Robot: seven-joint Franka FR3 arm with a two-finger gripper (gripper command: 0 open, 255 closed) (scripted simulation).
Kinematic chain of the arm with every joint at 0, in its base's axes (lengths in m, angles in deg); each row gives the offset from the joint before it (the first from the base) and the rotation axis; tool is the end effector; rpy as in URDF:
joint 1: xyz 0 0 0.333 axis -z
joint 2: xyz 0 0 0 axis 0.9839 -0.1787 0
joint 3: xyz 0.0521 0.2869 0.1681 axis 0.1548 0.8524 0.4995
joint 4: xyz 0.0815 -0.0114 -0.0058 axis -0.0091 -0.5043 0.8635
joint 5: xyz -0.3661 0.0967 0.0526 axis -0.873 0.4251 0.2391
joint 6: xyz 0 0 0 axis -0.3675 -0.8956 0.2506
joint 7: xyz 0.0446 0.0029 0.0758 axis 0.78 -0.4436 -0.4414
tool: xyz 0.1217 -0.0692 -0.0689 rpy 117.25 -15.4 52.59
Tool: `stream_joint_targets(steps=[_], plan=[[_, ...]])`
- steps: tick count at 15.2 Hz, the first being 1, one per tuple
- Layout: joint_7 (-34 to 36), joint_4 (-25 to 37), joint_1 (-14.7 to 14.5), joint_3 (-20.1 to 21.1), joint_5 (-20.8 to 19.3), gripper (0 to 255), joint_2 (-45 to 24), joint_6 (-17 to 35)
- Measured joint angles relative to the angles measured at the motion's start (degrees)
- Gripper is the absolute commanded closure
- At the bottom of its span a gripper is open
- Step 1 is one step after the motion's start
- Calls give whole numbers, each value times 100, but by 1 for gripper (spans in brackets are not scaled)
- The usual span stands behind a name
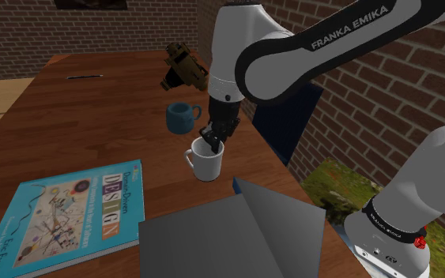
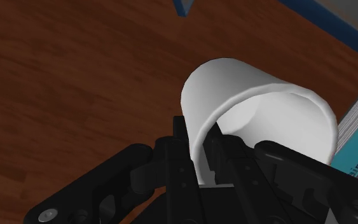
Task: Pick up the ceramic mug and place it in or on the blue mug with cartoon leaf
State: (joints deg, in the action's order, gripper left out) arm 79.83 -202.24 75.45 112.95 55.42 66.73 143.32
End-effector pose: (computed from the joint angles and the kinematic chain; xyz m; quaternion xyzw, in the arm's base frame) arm 0.4157 0.2687 0.3703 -0.9985 -0.0332 -0.0198 0.0382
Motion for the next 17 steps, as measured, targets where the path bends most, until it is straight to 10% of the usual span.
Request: stream_joint_targets(steps=[17], plan=[[-106, 840, 15, -151, 152, 255, 541, -1349]])
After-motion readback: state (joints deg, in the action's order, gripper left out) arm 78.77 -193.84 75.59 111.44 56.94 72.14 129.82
